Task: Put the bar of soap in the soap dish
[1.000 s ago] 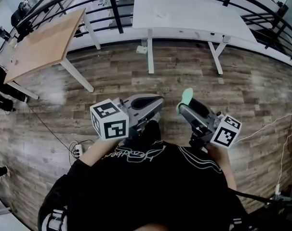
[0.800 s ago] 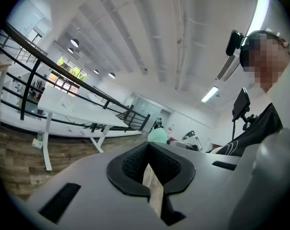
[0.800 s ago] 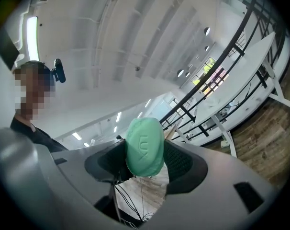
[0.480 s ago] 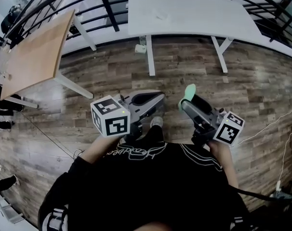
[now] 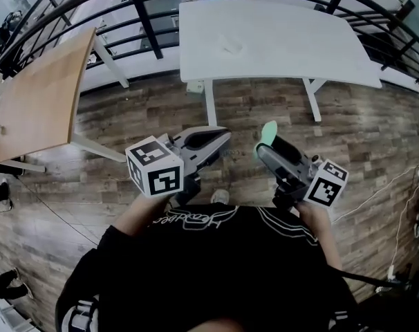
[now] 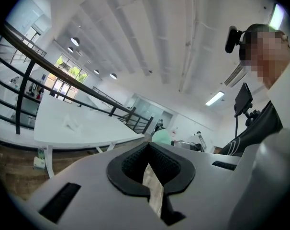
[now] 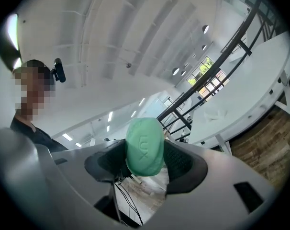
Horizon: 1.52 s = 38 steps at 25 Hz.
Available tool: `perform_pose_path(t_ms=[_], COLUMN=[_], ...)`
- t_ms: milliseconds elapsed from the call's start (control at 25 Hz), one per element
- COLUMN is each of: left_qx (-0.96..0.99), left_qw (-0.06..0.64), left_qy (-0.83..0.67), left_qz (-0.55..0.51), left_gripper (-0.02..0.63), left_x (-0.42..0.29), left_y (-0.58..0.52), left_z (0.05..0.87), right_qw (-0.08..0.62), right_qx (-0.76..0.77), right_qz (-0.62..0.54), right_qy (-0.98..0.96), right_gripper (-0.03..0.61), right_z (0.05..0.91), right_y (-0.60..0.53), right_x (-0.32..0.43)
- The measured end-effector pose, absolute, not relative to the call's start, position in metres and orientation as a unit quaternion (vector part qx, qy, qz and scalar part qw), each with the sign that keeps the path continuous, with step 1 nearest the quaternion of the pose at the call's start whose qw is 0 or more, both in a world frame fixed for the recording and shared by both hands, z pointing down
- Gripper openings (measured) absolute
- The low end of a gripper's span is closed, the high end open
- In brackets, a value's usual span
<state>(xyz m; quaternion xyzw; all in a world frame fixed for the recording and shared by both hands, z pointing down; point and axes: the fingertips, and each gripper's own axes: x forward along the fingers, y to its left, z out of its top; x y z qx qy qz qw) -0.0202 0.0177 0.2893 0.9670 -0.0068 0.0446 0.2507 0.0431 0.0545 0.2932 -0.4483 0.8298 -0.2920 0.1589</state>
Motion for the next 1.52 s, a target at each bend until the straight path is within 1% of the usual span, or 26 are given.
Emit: perform_pose_path(t_ms=[160,360,760,1080,1320,1520], left_qx=[0.966,0.967,0.969,0.971,0.972,0.968], left_qw=[0.256,0.254,0.244,0.234,0.23,0.242], left_qy=[-0.011,-0.009,-0.011,-0.027,-0.036,-0.046], left_qz=[0.04,0.033,0.03,0.033,0.034,0.049], left_gripper=[0.008,0.008,0.008,0.008,0.008,0.008], left_x=[-0.02,-0.017,-0.014,-0.005,0.016,0.034], left_y=[-0.025,-0.048,-0.059,-0.067,-0.091,-0.119], left_z=[0.288,0.287,0.283,0.287,0.285,0.296], right_qw=[0.15,0.14,0.133,0.142,0.136,0.135], right_qx=[-0.454,-0.457,-0.456,-0.441,-0.436,-0.428], right_qz=[-0.29,-0.284,-0.277,-0.279,-0.28,-0.286], right_qy=[0.829,0.832,0.835,0.841,0.845,0.847], right_gripper=[0.227,0.227,0.227,0.227,0.227,0.227], right_z=[0.288,0.286,0.282,0.291,0.296,0.303], right_y=[0.015,-0.008,-0.019,-0.031,-0.06,-0.096], right_x=[0.047,0.05,0.053,0.062,0.085,0.101])
